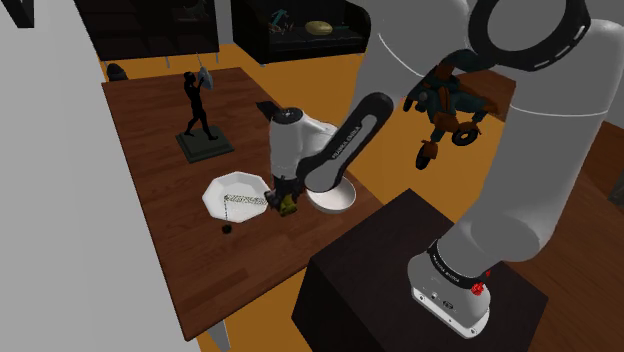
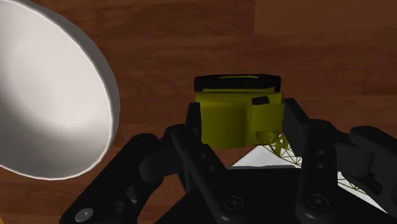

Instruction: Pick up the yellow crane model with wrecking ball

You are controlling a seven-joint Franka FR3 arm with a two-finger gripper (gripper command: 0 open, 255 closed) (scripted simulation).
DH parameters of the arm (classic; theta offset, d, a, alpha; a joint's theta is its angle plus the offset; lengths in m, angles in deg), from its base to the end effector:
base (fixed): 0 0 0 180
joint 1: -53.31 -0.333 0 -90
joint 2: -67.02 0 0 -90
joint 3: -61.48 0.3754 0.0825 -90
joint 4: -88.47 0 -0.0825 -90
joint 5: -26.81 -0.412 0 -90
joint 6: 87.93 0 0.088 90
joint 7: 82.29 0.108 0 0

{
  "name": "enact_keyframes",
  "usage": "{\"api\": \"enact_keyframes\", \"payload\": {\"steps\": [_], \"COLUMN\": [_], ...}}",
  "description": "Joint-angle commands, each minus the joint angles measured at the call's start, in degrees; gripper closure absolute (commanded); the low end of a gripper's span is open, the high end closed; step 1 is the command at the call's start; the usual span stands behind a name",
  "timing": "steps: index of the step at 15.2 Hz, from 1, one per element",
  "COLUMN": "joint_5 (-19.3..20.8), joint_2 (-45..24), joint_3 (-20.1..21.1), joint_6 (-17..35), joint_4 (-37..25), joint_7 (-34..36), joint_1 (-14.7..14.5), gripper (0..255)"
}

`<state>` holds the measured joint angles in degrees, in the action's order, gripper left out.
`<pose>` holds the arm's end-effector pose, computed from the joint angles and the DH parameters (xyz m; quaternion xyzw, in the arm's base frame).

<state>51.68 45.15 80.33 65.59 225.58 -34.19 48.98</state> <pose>0.4699 0.2215 0.1910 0.9988 -0.0289 -0.0039 0.0389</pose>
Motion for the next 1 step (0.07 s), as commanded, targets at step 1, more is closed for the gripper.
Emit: {"api": "enact_keyframes", "payload": {"steps": [1], "joint_5": [-0.3], "joint_2": [0.4], "joint_3": [0.2], "joint_6": [-0.2], "joint_4": [0.1], "joint_7": [-0.3], "joint_1": [0.2], "gripper": [255]}}
